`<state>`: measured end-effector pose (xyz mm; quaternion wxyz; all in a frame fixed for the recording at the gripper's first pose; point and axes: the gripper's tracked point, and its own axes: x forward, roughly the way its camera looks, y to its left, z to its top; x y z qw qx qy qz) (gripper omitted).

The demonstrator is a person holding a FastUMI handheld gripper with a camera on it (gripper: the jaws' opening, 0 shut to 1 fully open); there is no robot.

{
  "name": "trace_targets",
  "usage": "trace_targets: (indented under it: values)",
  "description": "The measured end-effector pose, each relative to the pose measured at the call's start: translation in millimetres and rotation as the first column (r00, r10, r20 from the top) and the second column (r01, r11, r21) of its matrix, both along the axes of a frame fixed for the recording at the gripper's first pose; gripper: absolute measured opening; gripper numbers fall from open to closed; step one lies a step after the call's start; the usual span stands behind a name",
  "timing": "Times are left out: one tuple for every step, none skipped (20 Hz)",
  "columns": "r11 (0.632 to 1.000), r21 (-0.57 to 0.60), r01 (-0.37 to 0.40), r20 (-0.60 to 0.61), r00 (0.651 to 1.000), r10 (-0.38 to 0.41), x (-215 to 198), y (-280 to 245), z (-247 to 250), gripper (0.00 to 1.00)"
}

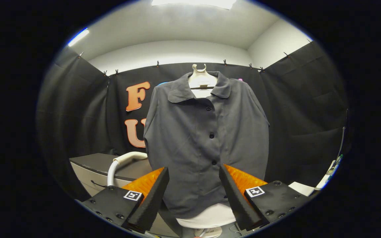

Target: Iron the clothes twice with a garment steamer, once on the left side and once on the right side.

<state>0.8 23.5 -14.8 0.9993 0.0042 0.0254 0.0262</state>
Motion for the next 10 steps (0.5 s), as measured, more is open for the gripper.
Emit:
trace_targets:
  values:
    - [1.000, -0.006, -0.004, 0.001, 1.000, 0.004, 1.6, 3.2, 0.5, 0.98]
    - [1.000, -0.007, -0.011, 0.004, 1.000, 0.011, 3.3, 7.8, 1.5, 0.98]
    - [1.000, -0.005, -0.019, 0.009, 1.000, 0.019, 3.0, 13.3, 3.9, 0.98]
    - [1.000, -0.001, -0.024, 0.018, 1.000, 0.024, 4.2, 17.7, 7.0, 0.98]
    - [1.000, 0.004, -0.027, 0.028, 0.999, 0.027, 7.0, 21.6, 11.5, 0.98]
    - [1.000, 0.009, -0.024, 0.040, 0.999, 0.024, 11.2, 24.5, 16.3, 0.98]
    - [0.999, 0.018, -0.031, 0.045, 0.999, 0.030, 16.0, 29.5, 19.8, 0.98]
    - [0.998, 0.034, -0.050, 0.045, 0.998, 0.049, 19.9, 38.9, 22.6, 0.98]
    - [0.996, 0.055, -0.074, 0.042, 0.997, 0.072, 26.1, 49.9, 24.8, 0.98]
    - [0.992, 0.077, -0.101, 0.037, 0.994, 0.098, 31.6, 62.2, 27.6, 0.98]
